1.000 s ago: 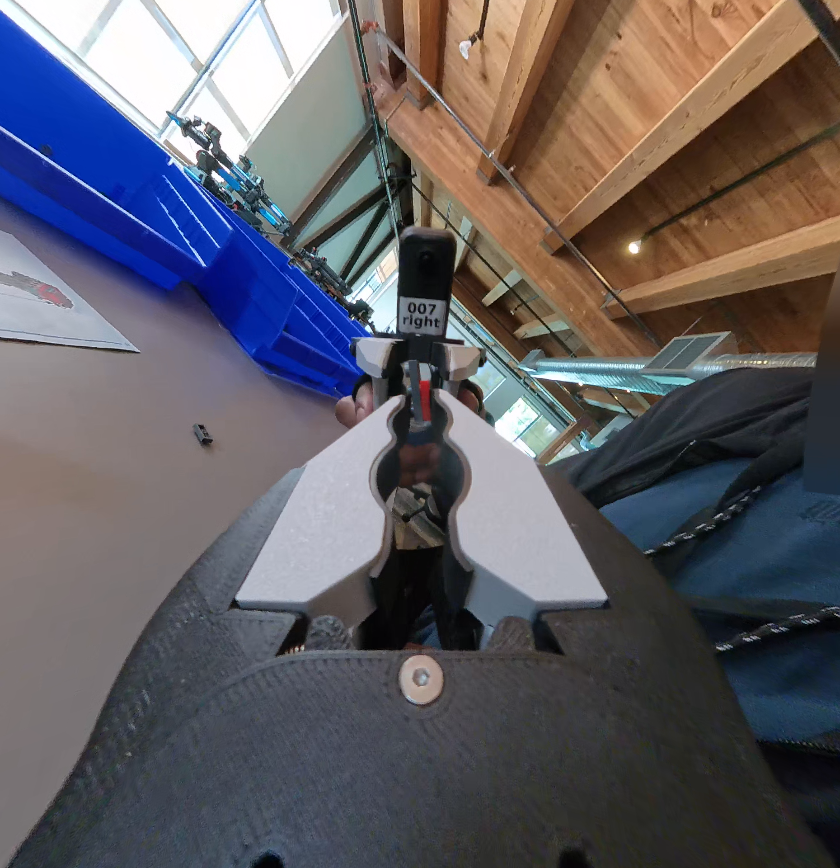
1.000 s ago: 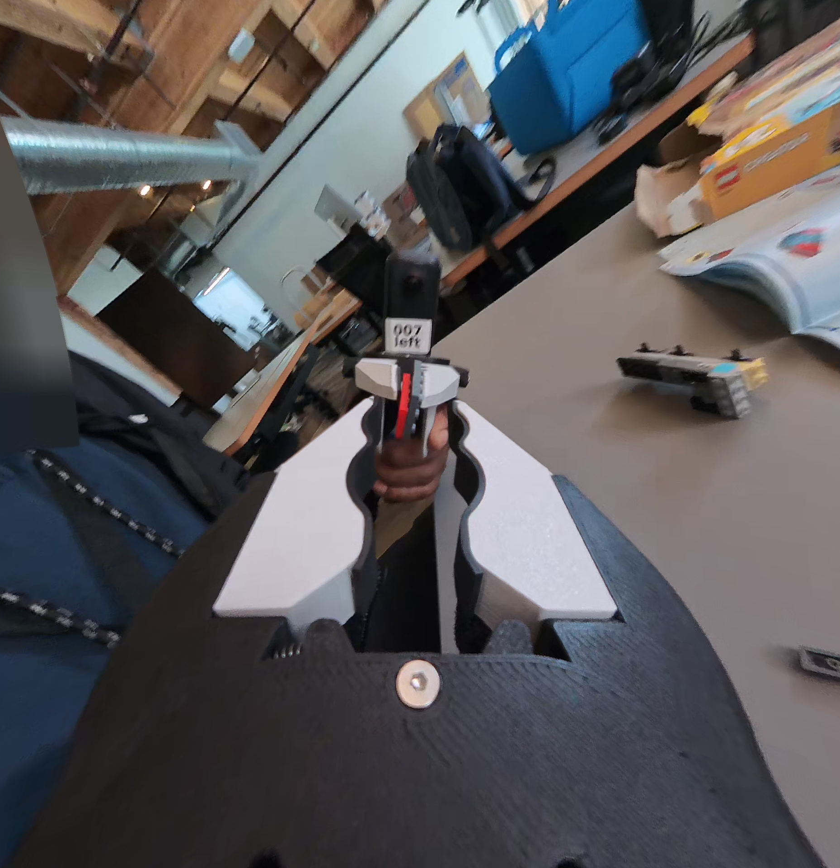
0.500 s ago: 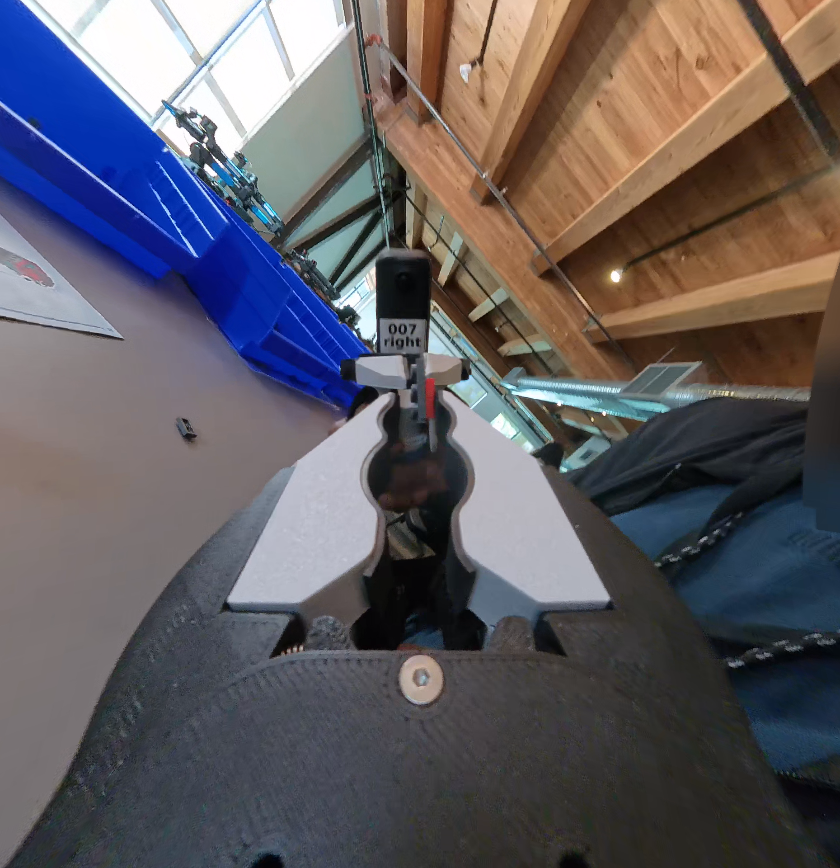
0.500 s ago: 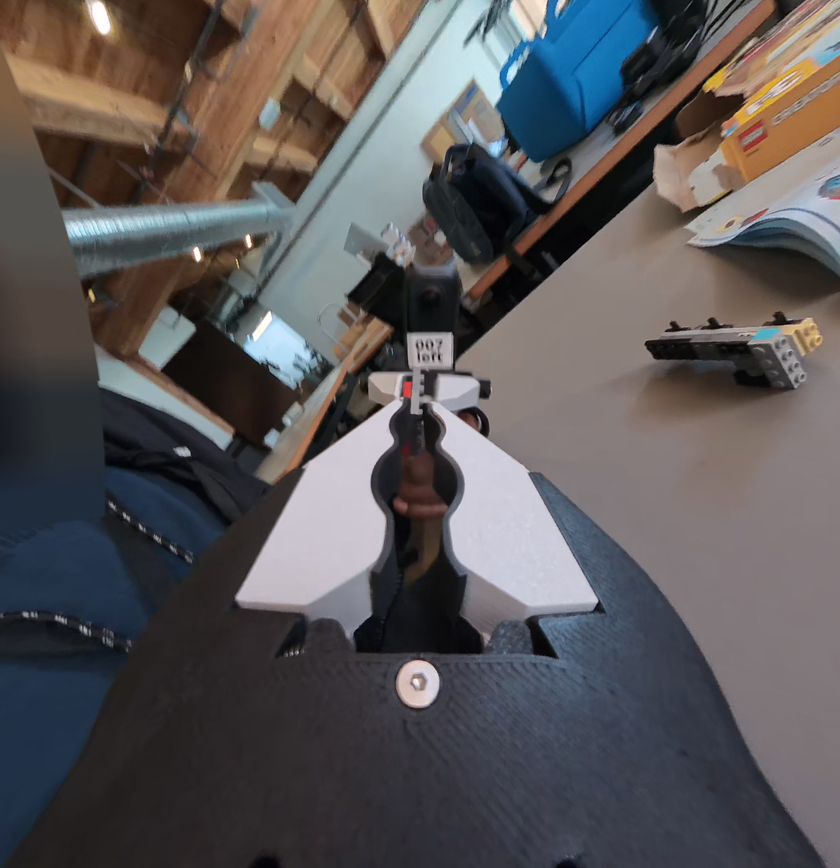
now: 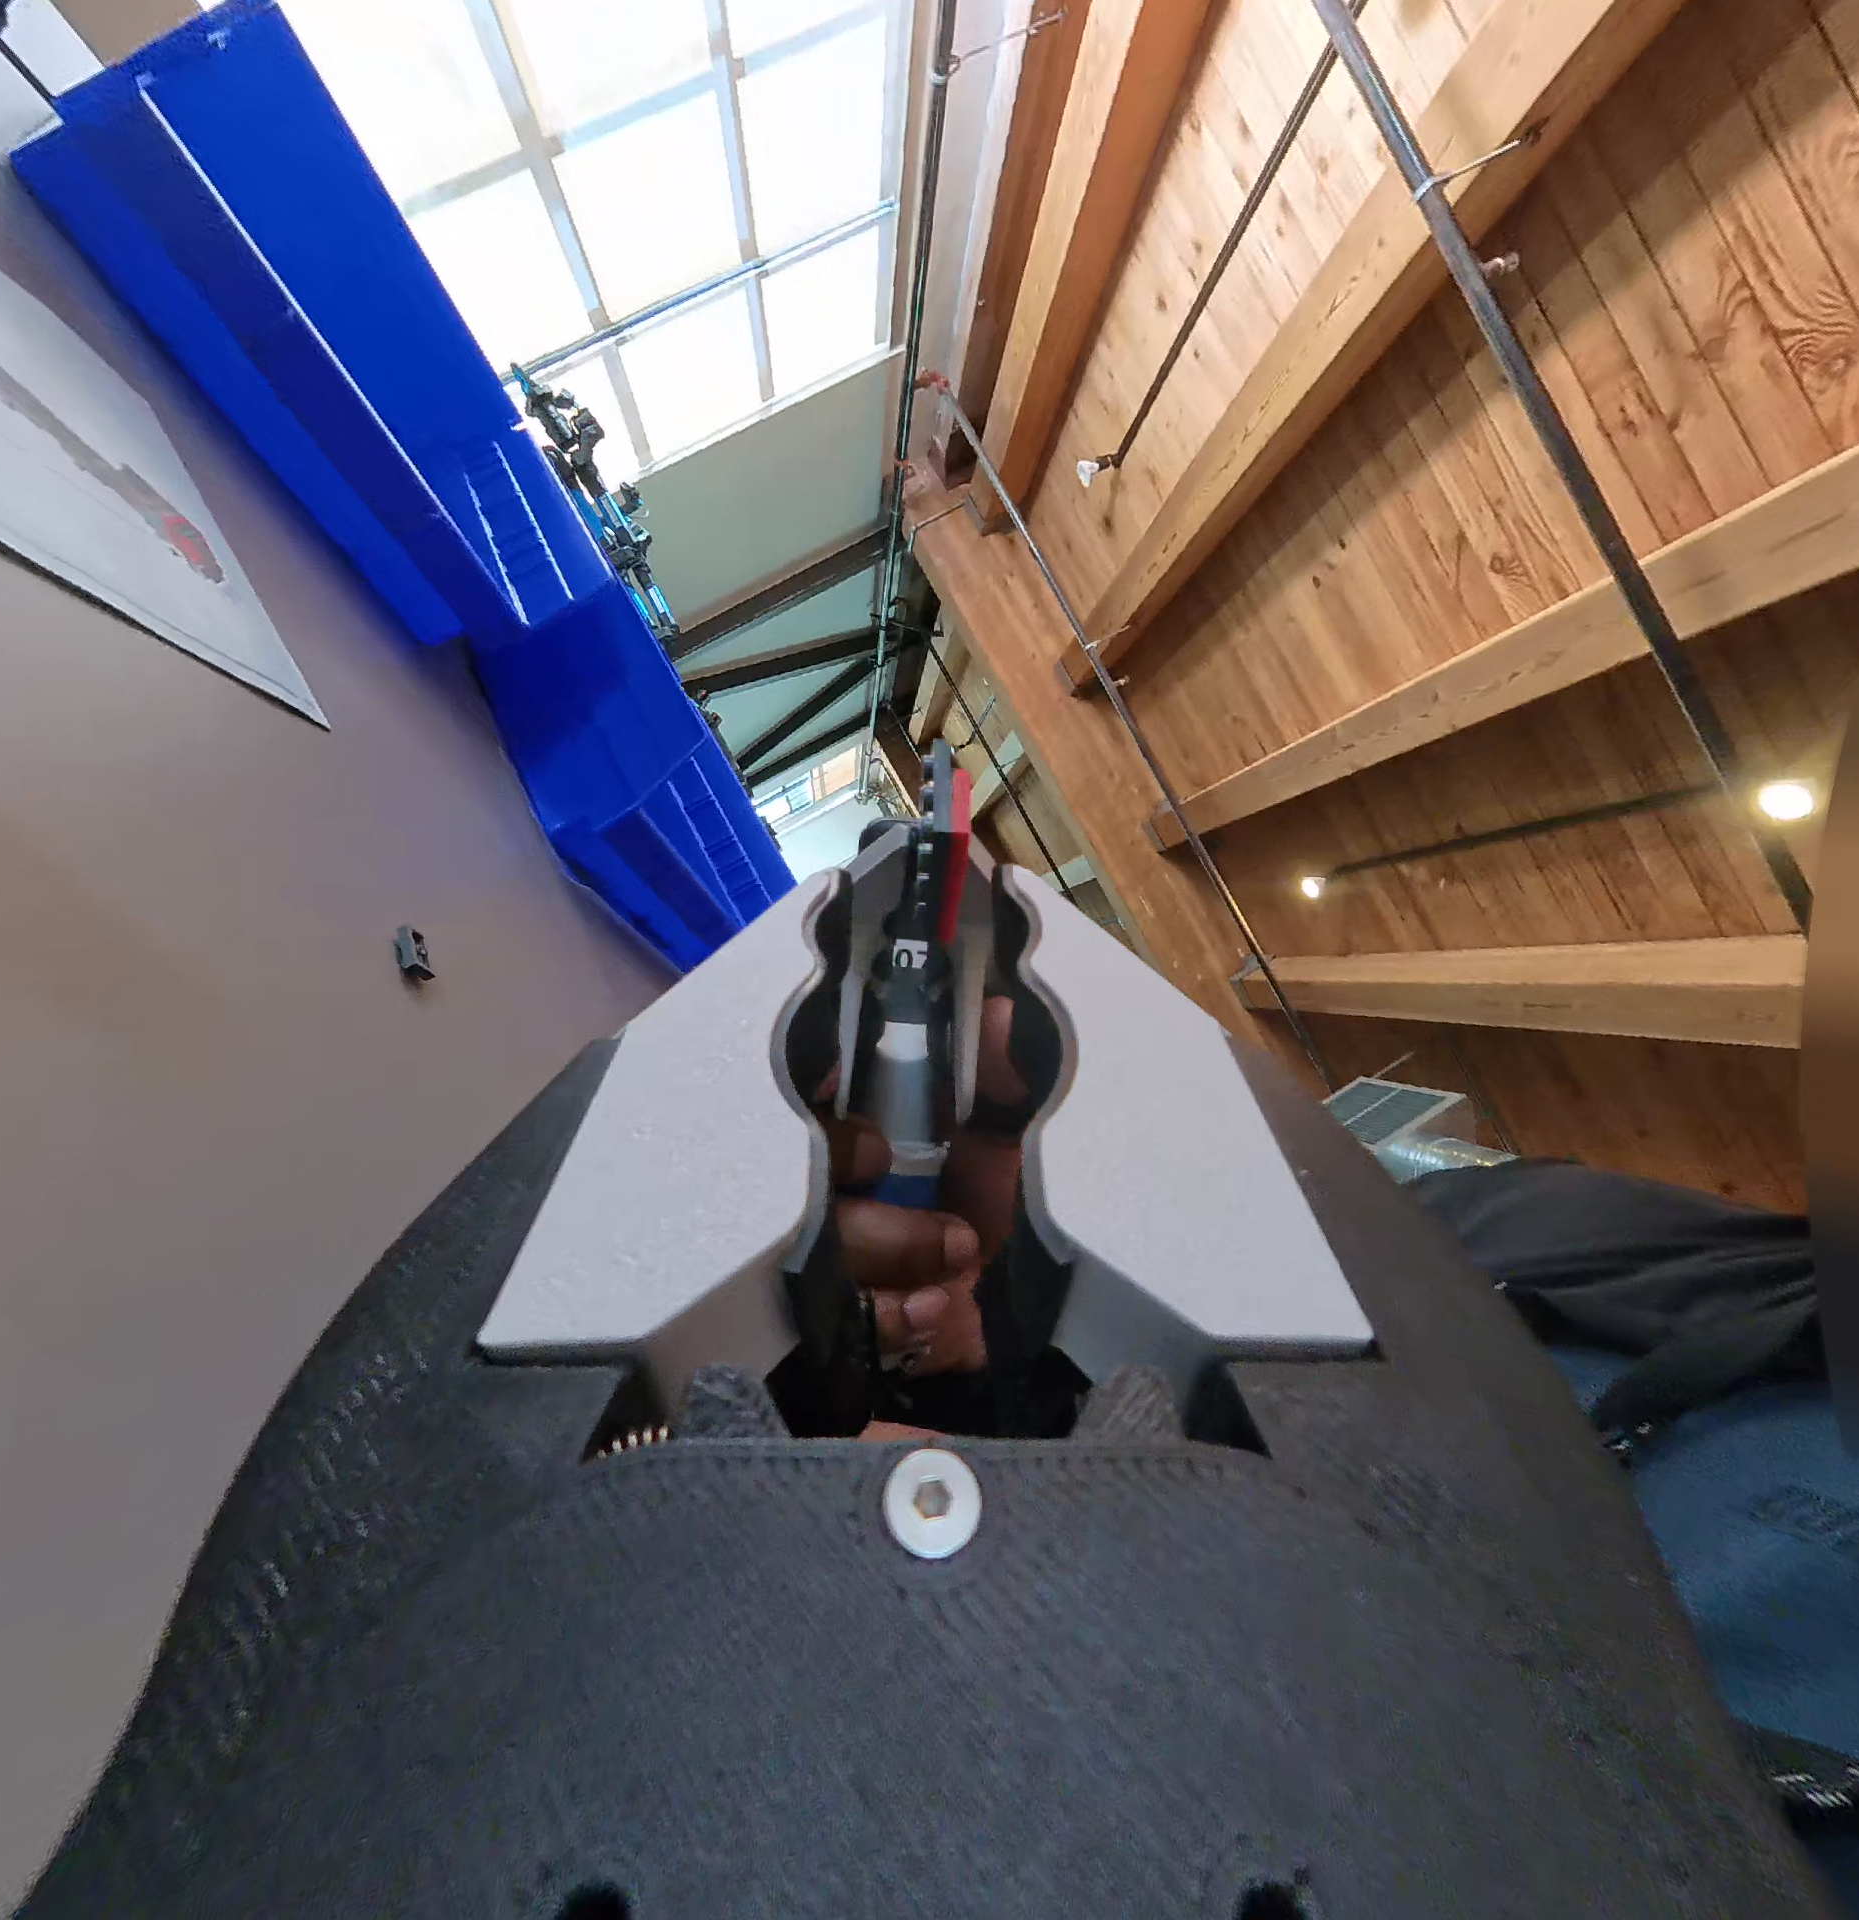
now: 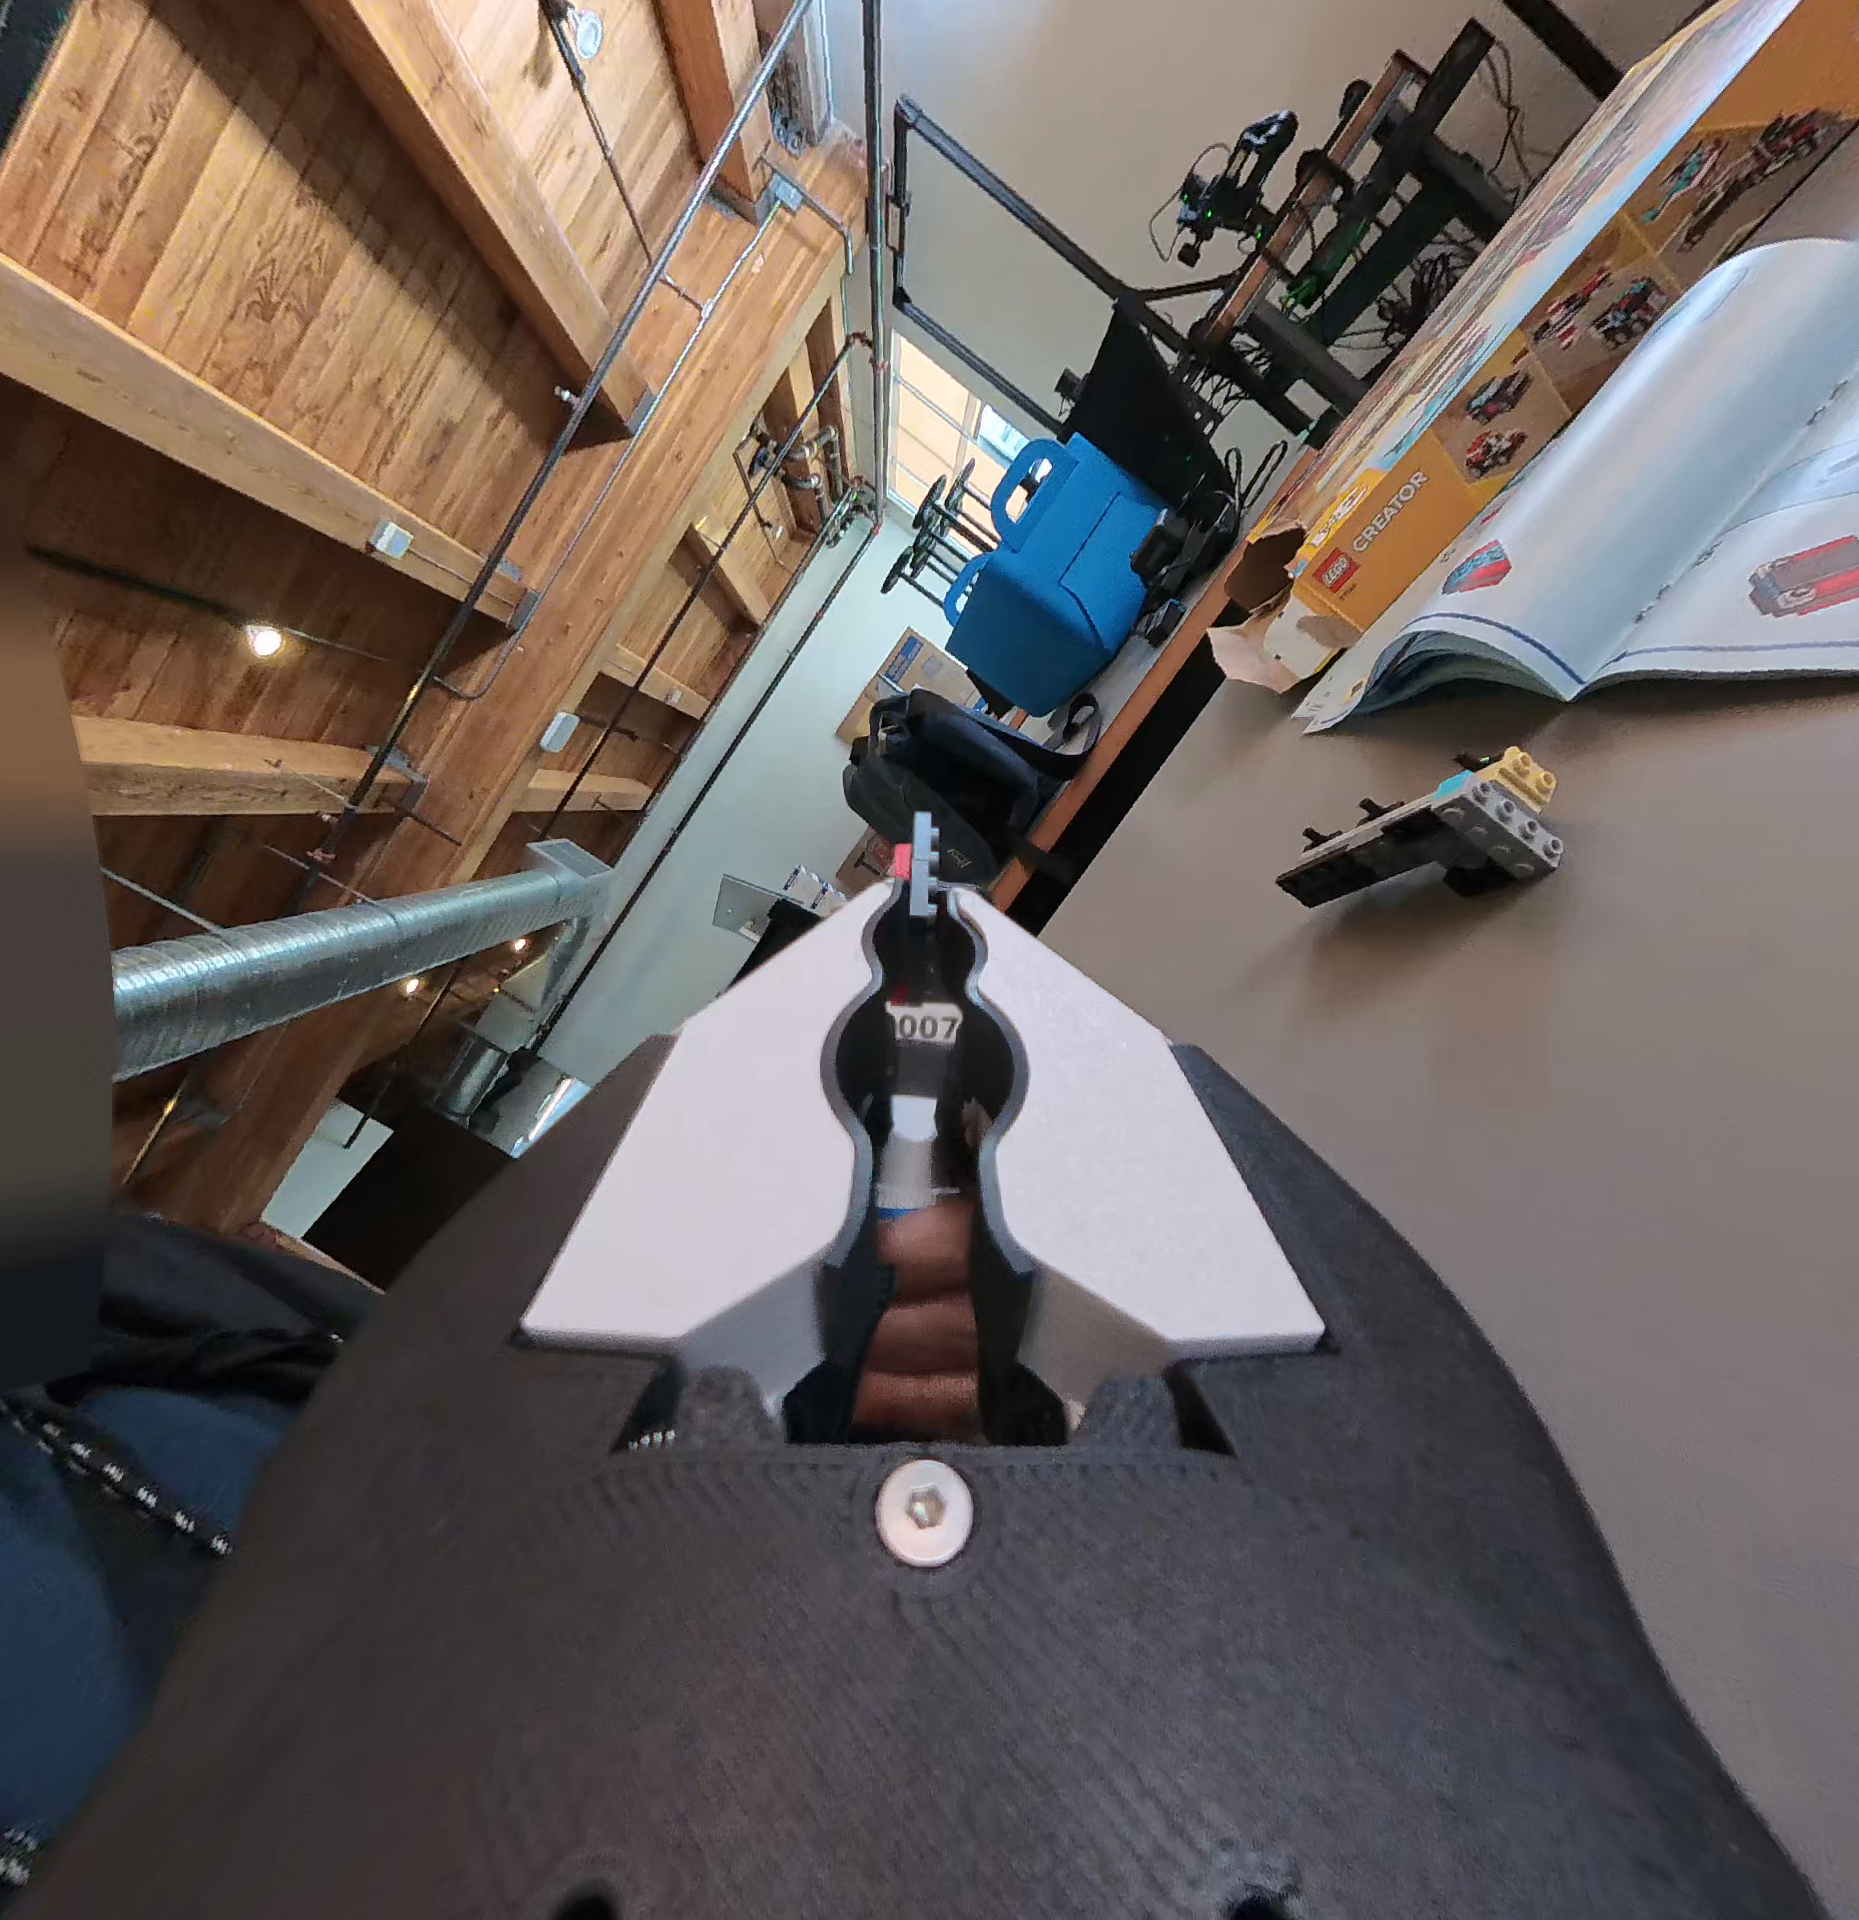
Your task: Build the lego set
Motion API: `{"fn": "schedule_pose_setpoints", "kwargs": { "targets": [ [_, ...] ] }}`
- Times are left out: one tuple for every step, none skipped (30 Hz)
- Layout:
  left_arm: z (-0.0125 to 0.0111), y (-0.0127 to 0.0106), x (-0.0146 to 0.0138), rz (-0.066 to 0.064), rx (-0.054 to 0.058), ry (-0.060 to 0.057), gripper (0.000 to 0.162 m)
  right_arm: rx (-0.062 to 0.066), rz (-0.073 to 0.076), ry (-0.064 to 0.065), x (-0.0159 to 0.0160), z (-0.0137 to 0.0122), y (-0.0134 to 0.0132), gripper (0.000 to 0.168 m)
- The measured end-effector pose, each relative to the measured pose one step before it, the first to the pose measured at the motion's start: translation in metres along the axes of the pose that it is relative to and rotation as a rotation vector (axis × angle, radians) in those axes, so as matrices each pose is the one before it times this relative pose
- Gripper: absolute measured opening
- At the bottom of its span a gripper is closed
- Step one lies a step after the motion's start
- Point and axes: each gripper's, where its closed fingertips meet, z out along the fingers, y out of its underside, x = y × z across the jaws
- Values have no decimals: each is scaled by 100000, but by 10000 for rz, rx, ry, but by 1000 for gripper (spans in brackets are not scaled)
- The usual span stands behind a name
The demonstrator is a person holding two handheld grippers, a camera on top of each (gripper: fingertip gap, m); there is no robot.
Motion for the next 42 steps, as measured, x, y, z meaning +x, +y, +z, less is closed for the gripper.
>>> {"fn": "schedule_pose_setpoints", "kwargs": {
  "targets": [
    [55,40,3,-28,25,10,25,43,-23,37,2,46,79,4],
    [29,26,32,-21,20,26,23,23,-11,14,-20,70,110,3],
    [17,3,10,-4,27,9,20,2,16,-10,-42,82,139,3],
    [-3,-29,-15,13,39,-13,15,-8,27,-12,-30,94,145,3],
    [-45,-44,67,24,50,44,10,7,17,43,68,55,105,3],
    [-64,-64,59,-2,47,35,8,-9,-20,50,118,22,63,3],
    [-63,-45,-43,20,23,-26,7,-48,-18,13,69,26,49,4],
    [-90,-67,-96,39,27,-66,8,-114,-10,46,127,-30,56,5],
    [-113,-121,-141,1,41,-84,7,-186,-63,94,184,-112,35,13],
    [-134,-149,-160,-48,37,-84,7,-262,-175,130,217,-244,50,20],
    [-146,-124,-157,-52,18,-83,7,-263,-310,201,293,-462,-28,24],
    [-141,-58,-204,-28,-21,-115,7,-272,-448,297,425,-661,-58,27],
    [-117,25,-269,-6,-70,-169,7,-337,-542,388,594,-804,8,29],
    [-107,82,-324,1,-101,-199,7,-439,-610,442,737,-884,157,28],
    [-71,117,-337,-7,-116,-205,7,-534,-654,497,896,-882,320,28],
    [-51,177,-376,-26,-138,-211,7,-573,-670,544,1007,-833,461,27],
    [-41,194,-399,-35,-149,-214,7,-610,-599,581,1078,-699,613,27],
    [-21,151,-367,-35,-112,-189,7,-650,-486,593,1094,-491,795,27],
    [-1,120,-279,-52,-75,-135,7,-586,-457,481,872,-241,790,27],
    [30,65,-123,-57,-47,-52,7,-420,-444,348,622,-57,606,27],
    [50,102,-78,-38,-56,-37,7,-281,-354,267,485,125,458,27],
    [84,173,-141,-10,-95,-94,7,-236,-196,215,462,309,375,28],
    [114,224,-160,19,-118,-117,7,-180,-119,89,290,438,221,28],
    [140,268,-121,27,-148,-106,7,-129,-117,35,197,505,73,29],
    [142,302,-96,25,-162,-87,7,-114,-145,78,261,519,-19,30],
    [130,299,-94,0,-153,-74,8,-138,-188,121,336,512,-24,30],
    [95,249,-84,-17,-120,-52,8,-154,-235,134,344,466,-15,31],
    [62,191,-65,-31,-87,-40,8,-199,-264,174,373,422,53,31],
    [23,123,-69,-37,-68,-23,8,-253,-285,167,330,362,135,31],
    [-4,78,-28,-34,-48,0,8,-215,-285,120,227,289,115,31],
    [-24,25,13,-32,-25,34,8,-122,-225,70,141,194,21,31],
    [-26,29,36,-40,-27,46,8,-50,-145,44,100,119,-42,32],
    [-24,41,12,-46,-41,43,8,16,-125,-12,0,55,-114,32],
    [-5,41,31,-40,-37,44,8,10,-88,-48,-42,63,-92,31],
    [-3,27,28,-24,-27,35,8,-37,-56,-39,-6,93,-5,31],
    [15,40,2,-18,-32,20,8,-94,-45,-14,48,126,100,29],
    [17,58,4,-21,-40,19,8,-131,-41,2,94,153,166,27],
    [9,46,27,-23,-31,33,8,-122,-42,-34,27,156,168,25],
    [-16,5,33,-33,-13,41,8,-94,-44,-56,-14,124,122,23],
    [-39,-19,19,-51,2,42,8,-36,-47,-53,-40,89,33,22],
    [-43,-30,8,-61,10,43,8,12,-41,-67,-46,54,-50,20],
    [-49,-50,33,-53,19,50,8,-19,-58,-100,-87,45,-34,18]
  ]
}}
